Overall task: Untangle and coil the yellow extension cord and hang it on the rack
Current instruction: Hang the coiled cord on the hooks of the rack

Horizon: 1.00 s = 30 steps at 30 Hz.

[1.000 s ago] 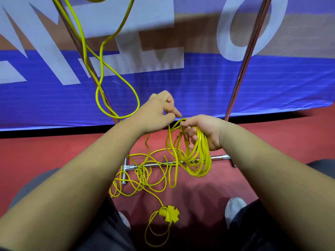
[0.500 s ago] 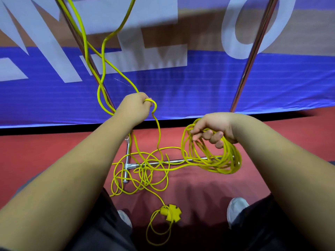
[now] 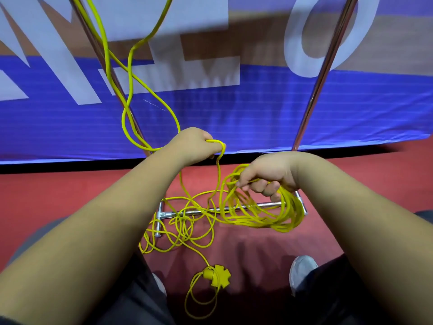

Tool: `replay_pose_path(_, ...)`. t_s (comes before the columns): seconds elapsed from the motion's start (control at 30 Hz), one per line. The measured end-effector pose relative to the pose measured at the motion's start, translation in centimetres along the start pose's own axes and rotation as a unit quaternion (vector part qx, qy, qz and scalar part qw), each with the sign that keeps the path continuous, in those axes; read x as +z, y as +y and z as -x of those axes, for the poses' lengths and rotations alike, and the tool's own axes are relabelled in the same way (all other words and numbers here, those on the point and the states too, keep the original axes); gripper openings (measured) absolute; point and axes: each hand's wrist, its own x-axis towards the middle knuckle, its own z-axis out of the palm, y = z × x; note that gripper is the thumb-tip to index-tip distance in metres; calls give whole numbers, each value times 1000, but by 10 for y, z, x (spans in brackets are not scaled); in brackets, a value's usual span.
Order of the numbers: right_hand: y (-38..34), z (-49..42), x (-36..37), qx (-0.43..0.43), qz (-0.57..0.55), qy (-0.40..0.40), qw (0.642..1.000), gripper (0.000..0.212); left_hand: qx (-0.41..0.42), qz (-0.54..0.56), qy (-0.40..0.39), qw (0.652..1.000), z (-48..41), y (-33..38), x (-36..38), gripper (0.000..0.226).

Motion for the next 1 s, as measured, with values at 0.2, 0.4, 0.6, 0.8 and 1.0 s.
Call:
replay_pose_path(0.2, 12, -17, -15, 84, -29, 150, 985, 24, 52, -48, -59, 996, 2, -16, -7, 70)
replay_pose_path(0.4, 14, -27, -17, -22, -171, 168, 971, 25, 44, -109, -21, 993, 9, -11, 1, 82)
replay_pose_path(0.6, -1, -38, 9, -88, -266, 140, 950, 27, 30, 13, -6, 999, 16, 0, 19, 67)
replay_pose_path(0.8, -14, -37, 19, -154, -335, 132, 920, 19, 66, 106, -47, 991, 27, 14, 25, 67)
replay_pose_path(1.0, -17, -34, 19, -188, -432, 90, 877, 43, 52, 170, -91, 980, 40, 24, 34, 79)
